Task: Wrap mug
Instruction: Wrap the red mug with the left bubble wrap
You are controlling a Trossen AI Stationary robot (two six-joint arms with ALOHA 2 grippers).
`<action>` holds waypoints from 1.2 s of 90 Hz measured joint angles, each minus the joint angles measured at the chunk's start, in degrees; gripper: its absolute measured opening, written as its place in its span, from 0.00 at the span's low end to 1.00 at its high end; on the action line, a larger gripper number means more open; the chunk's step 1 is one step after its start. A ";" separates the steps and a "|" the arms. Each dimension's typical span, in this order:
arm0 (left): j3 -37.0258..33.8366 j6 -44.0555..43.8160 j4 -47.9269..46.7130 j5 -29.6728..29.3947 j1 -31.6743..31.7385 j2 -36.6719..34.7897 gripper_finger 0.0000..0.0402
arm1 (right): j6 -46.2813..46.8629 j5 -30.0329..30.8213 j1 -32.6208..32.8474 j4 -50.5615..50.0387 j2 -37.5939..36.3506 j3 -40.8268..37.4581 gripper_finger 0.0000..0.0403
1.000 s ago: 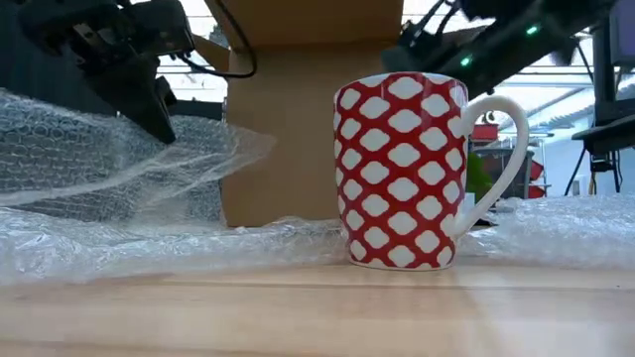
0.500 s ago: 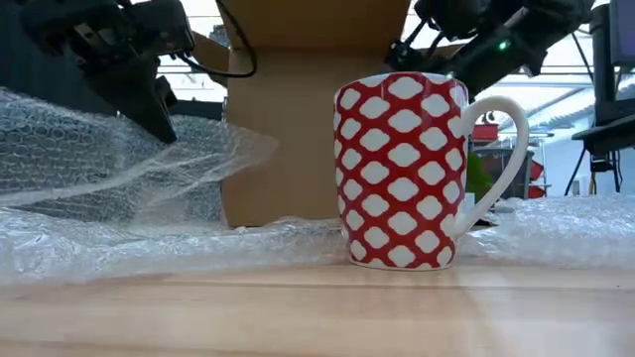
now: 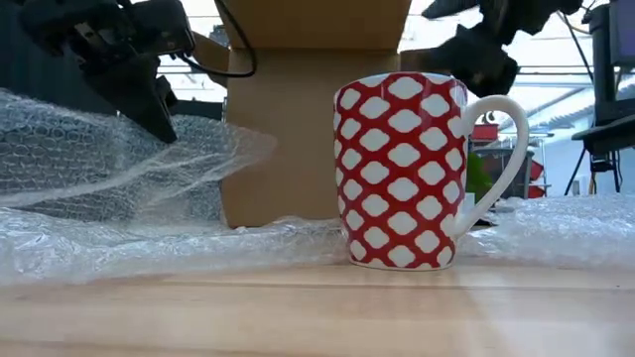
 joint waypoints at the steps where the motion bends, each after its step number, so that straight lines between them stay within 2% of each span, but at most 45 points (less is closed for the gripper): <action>1: 0.00 0.00 0.00 0.00 0.00 0.00 0.01 | -0.16 0.27 0.14 -0.86 0.34 0.62 0.46; 25: 0.00 -0.04 -0.07 0.01 0.00 0.00 0.01 | -2.66 0.97 -1.13 -31.74 15.13 23.11 0.46; 33: 0.00 -0.05 -0.10 0.01 0.00 0.00 0.01 | -2.41 0.75 -2.08 -38.59 20.20 28.78 0.46; 40: 0.00 -0.03 -0.09 0.01 0.00 0.00 0.01 | -2.61 0.31 -2.69 -40.74 23.29 31.90 0.46; 49: 0.00 0.00 -0.08 -0.01 0.00 0.00 0.01 | -2.72 -3.26 -3.69 -40.81 26.04 33.95 0.46; 60: 0.00 -0.03 -0.07 0.01 0.00 0.00 0.01 | -1.87 -6.95 -5.51 -41.16 28.78 34.22 0.46; 73: 0.00 -0.04 -0.08 0.01 0.00 0.00 0.01 | -1.92 -8.25 -6.58 -41.42 31.48 34.27 0.45; 86: 0.00 -0.02 -0.09 0.01 0.00 0.00 0.01 | -4.69 -10.78 -7.50 -41.60 33.91 34.27 0.35; 92: 0.00 0.02 -0.11 0.01 0.00 0.00 0.01 | -5.17 -12.48 -7.67 -42.11 34.56 34.27 0.26; 101: 0.00 0.00 0.06 0.01 0.00 0.00 0.01 | -6.16 -12.61 -6.87 -44.63 34.08 34.29 0.07; 108: 0.00 -0.02 1.11 0.01 0.00 0.00 0.01 | -6.18 -12.43 -5.63 -47.29 32.48 34.15 0.03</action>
